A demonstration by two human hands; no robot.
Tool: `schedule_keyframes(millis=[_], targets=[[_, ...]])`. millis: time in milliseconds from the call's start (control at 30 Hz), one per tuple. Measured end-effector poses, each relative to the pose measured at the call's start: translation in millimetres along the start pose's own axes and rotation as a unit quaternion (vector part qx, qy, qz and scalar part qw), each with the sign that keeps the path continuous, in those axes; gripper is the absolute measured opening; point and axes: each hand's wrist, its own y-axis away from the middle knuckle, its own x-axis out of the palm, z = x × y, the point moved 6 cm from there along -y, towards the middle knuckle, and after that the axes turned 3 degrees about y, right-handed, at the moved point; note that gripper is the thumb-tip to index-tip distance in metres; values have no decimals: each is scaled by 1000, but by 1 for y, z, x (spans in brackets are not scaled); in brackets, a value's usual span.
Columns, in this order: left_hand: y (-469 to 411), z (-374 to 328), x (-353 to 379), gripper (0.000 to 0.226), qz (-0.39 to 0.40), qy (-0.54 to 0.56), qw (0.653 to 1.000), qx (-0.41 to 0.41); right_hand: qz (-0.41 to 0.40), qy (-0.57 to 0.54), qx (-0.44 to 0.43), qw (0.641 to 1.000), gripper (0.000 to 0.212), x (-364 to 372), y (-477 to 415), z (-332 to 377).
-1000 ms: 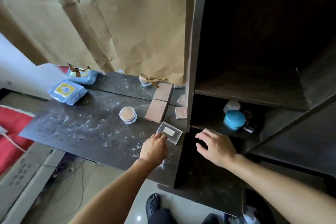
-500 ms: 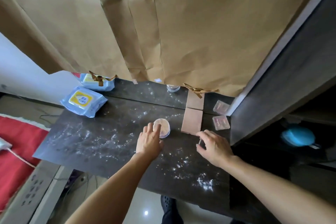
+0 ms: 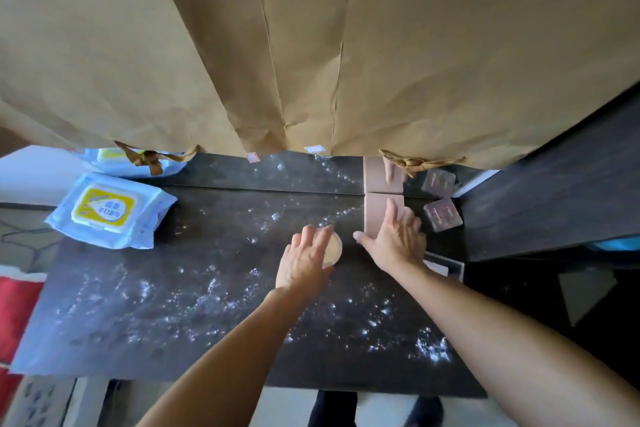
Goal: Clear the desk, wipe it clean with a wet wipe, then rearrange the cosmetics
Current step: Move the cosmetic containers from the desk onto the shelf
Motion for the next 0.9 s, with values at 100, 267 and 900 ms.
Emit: schedule_keyframes(millis=[100,267,900], targets=[[-3,3,2,76,10,24,1000,0,15,-28,59,998,89,3,-7,2],[0,4,-3,72,17,49,999,-15,11,-48,36,998,91,-6,-5,-3],[95,-160,-2,67,-89,98,991,3,-30,-62,-195,978,83,-52,134,-194]])
